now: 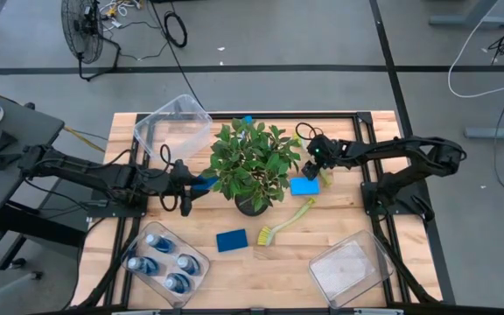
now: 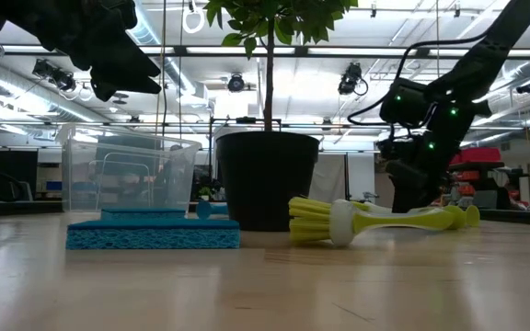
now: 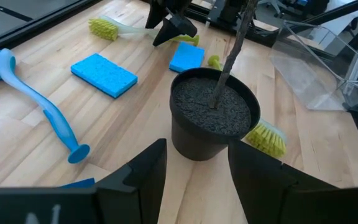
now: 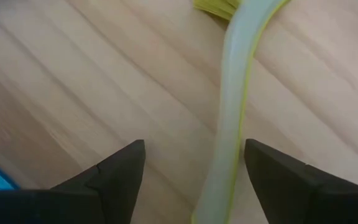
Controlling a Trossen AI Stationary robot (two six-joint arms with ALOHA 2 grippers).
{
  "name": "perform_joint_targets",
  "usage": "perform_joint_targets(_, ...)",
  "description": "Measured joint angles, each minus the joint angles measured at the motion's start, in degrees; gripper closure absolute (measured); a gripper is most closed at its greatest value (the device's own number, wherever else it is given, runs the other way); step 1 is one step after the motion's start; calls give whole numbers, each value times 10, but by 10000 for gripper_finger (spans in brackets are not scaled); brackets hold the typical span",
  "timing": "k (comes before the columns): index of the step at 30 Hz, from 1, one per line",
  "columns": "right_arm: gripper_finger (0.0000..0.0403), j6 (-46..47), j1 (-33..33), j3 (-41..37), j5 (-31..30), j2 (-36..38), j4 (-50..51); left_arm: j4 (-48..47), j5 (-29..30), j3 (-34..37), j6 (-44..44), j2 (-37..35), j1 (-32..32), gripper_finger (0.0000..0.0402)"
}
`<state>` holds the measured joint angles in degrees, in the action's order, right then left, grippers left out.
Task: Pick & Place Kitchen Sink Supplies
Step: Put the green kitchen brush into the top transparent bin
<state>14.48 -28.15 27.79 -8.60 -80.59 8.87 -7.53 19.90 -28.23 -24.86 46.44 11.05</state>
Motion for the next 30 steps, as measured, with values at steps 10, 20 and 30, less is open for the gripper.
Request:
perform_joint_targets(10, 177, 15, -1, 1, 17, -3, -1, 0, 0, 0, 1, 0, 0, 225)
perform_joint_targets(20, 274, 15, -1, 1, 18, -3, 0, 0, 0, 0, 1, 0, 0, 225)
perform_joint_targets(30, 361, 9, 0, 1, 21, -3, 0, 1, 0, 0, 0, 0, 0, 225)
